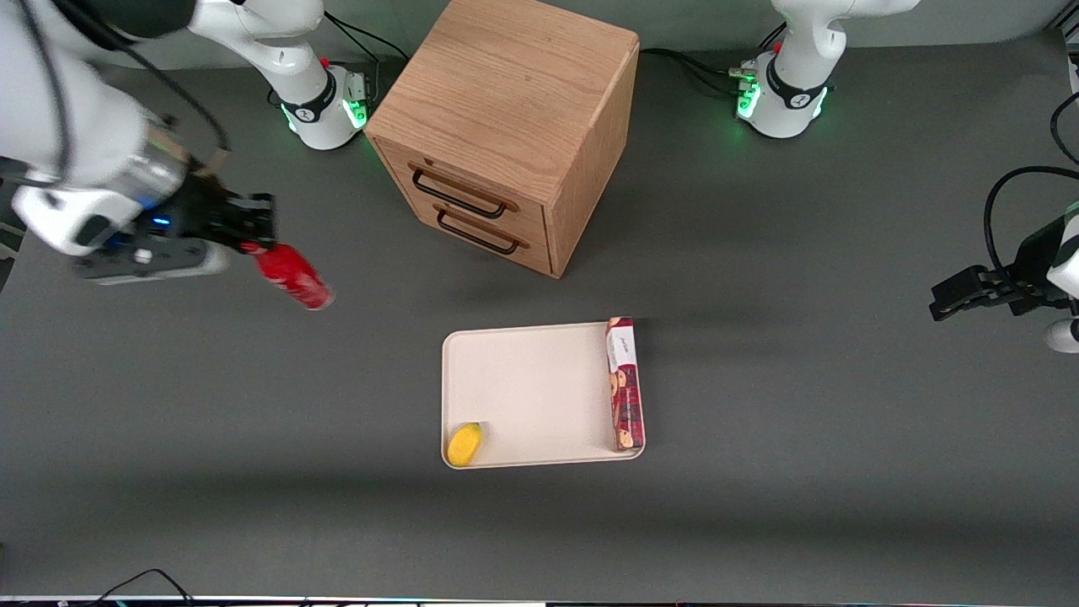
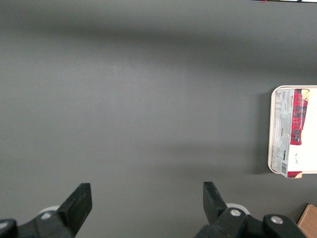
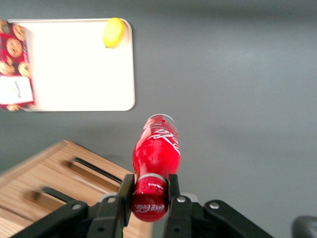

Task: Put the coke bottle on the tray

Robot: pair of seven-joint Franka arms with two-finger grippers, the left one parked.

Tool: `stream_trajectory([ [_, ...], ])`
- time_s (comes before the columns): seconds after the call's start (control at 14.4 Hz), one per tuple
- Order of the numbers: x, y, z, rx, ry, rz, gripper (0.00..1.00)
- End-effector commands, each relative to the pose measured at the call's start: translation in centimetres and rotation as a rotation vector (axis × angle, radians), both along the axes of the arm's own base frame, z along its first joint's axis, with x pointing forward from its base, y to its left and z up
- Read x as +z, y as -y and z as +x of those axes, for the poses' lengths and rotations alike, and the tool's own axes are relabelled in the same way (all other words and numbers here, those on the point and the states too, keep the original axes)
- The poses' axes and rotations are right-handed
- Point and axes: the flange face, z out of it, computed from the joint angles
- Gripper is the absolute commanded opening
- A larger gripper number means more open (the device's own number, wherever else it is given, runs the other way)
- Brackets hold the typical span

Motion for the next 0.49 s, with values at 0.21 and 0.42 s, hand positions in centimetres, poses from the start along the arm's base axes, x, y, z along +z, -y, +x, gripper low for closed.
stream_trajectory([
  [0.21, -10.8, -9.0, 2.2, -0.101, -0.005, -0.024, 0.04],
  [0.42, -17.5, -11.2, 2.8, -0.129, -0.014, 0.001, 0.05],
])
